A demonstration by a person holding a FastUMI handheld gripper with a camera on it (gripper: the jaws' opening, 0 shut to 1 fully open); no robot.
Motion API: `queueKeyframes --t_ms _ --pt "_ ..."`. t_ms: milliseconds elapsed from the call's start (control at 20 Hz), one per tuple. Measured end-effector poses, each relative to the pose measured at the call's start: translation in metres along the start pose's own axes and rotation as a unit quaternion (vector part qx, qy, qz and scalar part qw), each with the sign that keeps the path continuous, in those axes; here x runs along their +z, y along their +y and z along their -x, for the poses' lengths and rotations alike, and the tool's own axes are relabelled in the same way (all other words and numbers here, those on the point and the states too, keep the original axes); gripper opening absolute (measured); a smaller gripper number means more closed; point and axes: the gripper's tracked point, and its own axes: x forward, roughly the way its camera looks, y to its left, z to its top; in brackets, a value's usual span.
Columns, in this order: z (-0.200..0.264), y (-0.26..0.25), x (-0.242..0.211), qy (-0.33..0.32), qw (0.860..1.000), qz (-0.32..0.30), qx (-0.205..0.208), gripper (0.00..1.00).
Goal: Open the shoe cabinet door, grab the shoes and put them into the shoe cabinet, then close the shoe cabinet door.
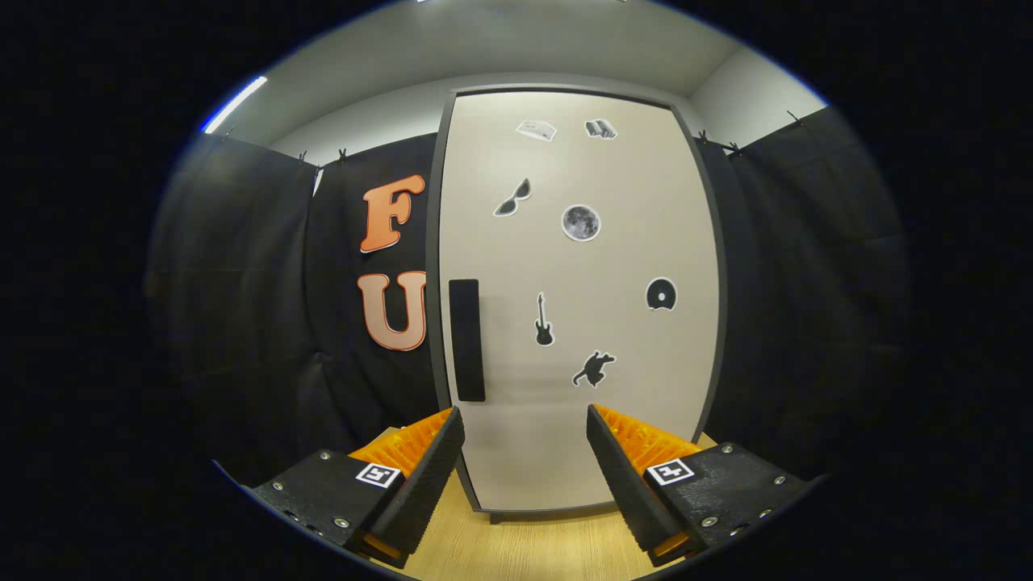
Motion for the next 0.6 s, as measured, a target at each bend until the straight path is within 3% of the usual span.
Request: queueKeyframes --t_ms 600 --pt "0.122 -0.029 0.016 -0.010 0.999 0.006 -0.040 0.95"
